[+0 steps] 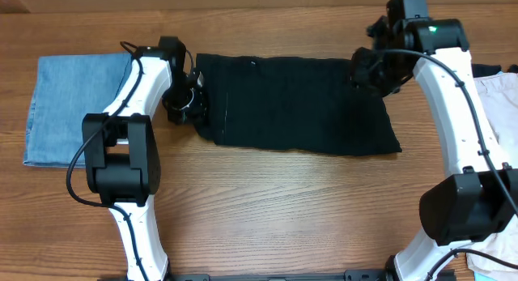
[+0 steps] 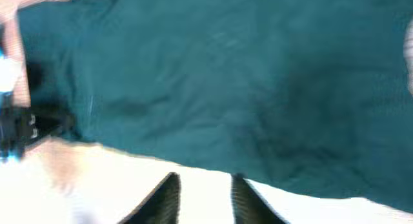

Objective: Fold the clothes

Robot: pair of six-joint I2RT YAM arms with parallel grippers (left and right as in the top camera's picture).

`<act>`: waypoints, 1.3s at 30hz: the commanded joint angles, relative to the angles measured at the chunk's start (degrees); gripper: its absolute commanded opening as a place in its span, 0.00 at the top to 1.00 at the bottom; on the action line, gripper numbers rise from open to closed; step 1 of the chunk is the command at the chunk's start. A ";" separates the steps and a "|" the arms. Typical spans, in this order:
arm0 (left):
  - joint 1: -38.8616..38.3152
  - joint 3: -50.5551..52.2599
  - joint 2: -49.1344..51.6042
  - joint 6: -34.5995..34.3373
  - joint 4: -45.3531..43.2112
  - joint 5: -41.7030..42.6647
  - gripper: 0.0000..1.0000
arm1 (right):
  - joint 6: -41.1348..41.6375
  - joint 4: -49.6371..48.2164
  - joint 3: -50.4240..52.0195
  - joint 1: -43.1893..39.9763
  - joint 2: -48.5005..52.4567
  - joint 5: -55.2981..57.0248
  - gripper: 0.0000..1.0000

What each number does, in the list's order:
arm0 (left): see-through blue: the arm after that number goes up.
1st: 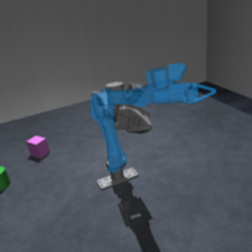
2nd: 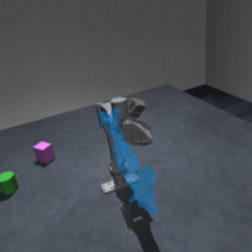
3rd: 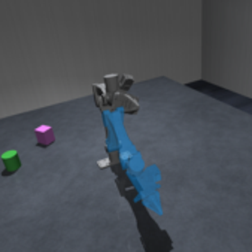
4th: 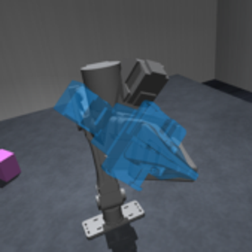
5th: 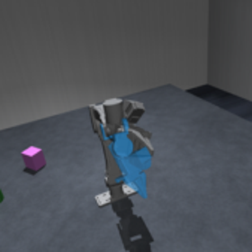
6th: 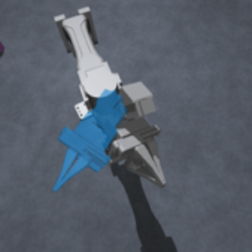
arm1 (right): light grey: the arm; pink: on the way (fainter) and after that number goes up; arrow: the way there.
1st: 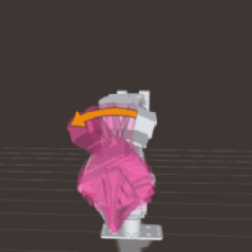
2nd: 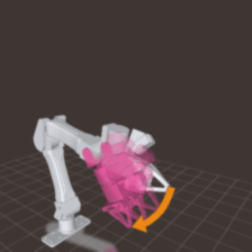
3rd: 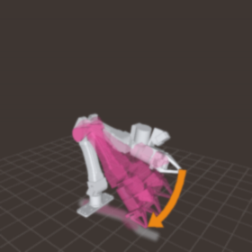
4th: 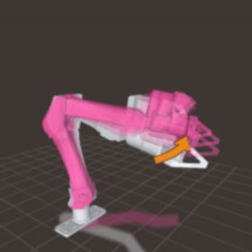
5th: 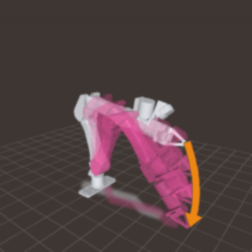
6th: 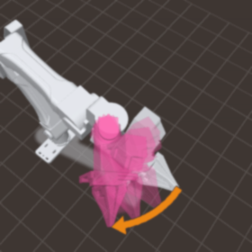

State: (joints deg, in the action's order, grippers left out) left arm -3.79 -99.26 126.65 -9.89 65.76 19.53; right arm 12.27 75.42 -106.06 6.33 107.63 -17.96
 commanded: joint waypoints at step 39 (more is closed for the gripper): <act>-2.64 -28.89 -0.09 2.67 22.75 -9.94 0.96 | 21.62 -38.21 23.71 28.37 13.51 -1.46 0.96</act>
State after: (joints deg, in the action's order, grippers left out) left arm -6.39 -126.28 126.67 -8.54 88.55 10.20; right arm 32.80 36.18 -80.88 35.35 121.08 -19.27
